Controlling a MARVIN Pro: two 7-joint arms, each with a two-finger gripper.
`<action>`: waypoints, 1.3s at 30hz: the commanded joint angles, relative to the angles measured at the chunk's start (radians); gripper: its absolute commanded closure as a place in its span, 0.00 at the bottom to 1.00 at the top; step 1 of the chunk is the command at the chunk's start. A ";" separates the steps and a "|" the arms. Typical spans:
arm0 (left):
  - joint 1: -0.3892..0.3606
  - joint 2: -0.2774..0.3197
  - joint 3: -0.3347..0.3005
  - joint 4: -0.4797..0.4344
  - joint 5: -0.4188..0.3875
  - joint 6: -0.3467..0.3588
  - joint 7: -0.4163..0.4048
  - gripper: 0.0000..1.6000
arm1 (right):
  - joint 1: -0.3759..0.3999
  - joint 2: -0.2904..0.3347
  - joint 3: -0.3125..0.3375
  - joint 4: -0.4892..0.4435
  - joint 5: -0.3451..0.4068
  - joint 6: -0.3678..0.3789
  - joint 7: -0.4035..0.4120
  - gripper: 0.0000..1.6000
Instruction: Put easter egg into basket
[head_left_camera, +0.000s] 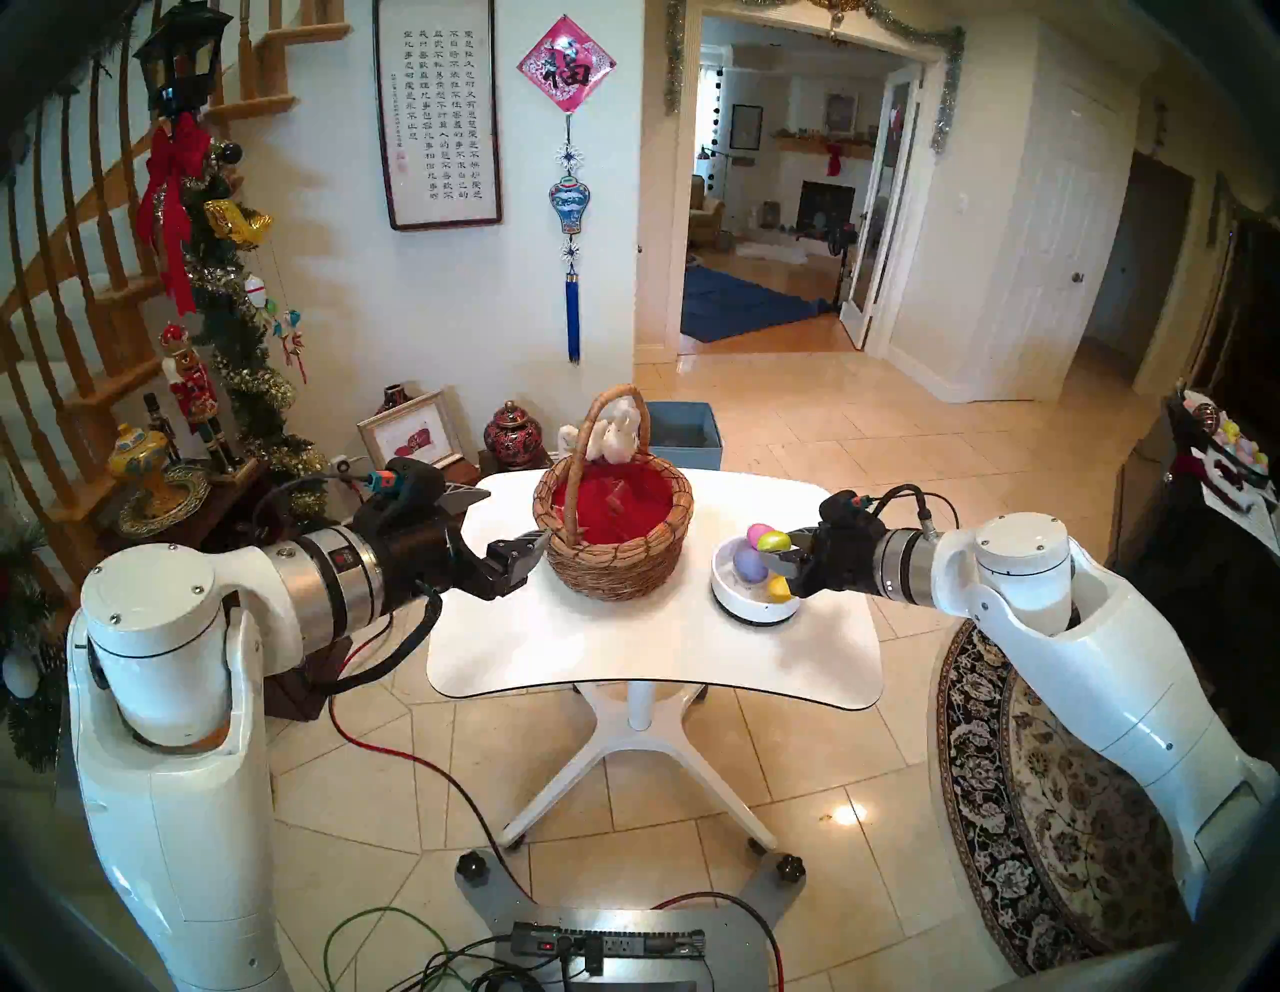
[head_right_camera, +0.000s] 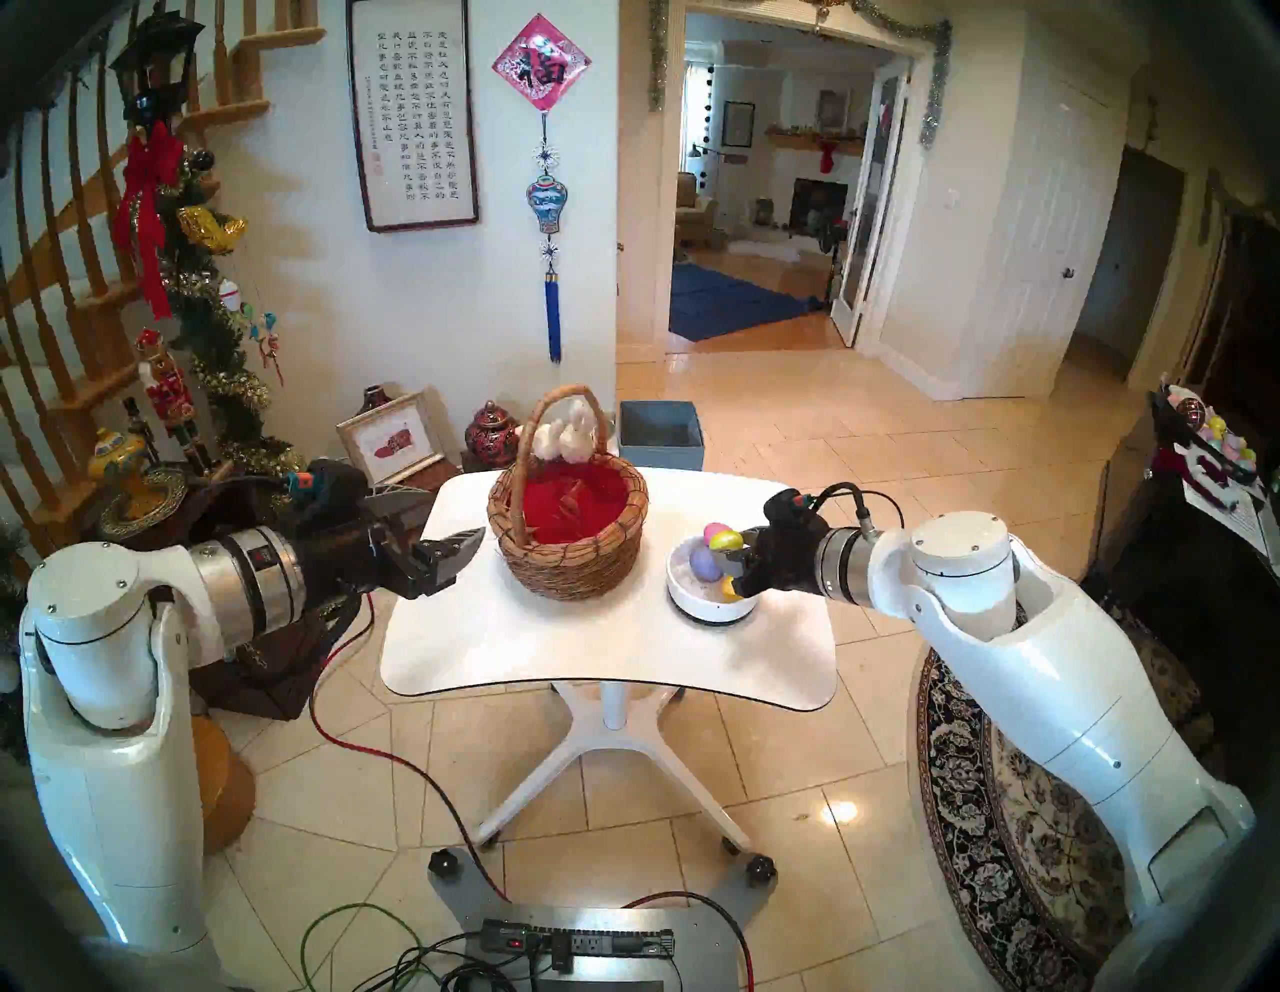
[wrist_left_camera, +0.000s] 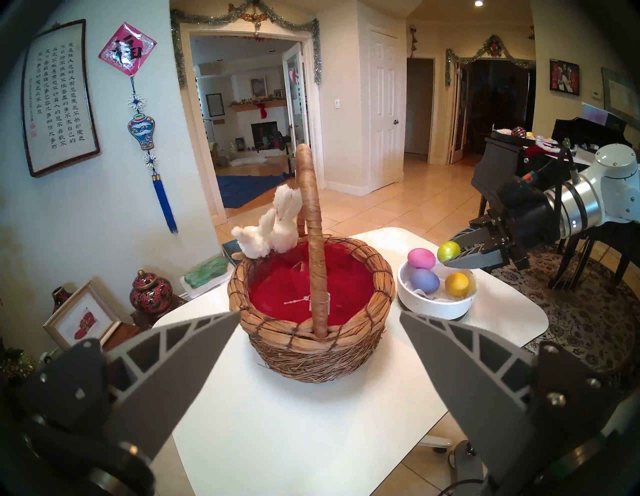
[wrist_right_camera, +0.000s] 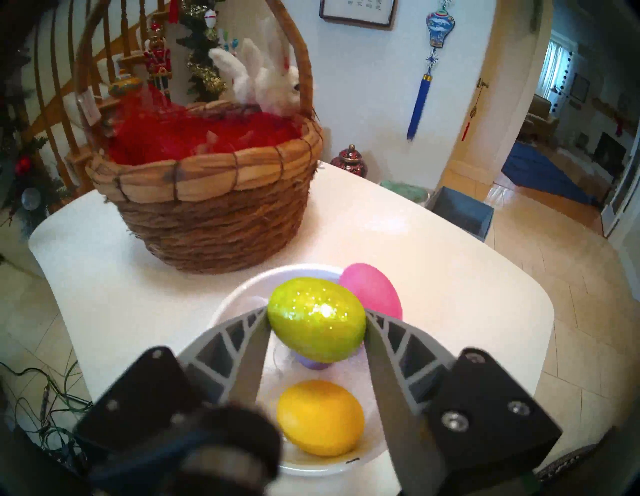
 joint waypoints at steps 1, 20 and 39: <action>-0.002 0.001 0.002 -0.005 0.000 0.000 0.000 0.00 | -0.023 0.050 0.054 -0.084 0.023 -0.011 0.016 0.60; -0.002 0.001 0.002 -0.005 0.000 0.000 0.000 0.00 | -0.045 0.157 0.184 -0.069 0.101 -0.117 0.240 0.62; -0.002 0.001 0.002 -0.005 0.000 0.000 0.000 0.00 | 0.142 0.087 0.077 0.069 0.049 -0.157 0.411 0.63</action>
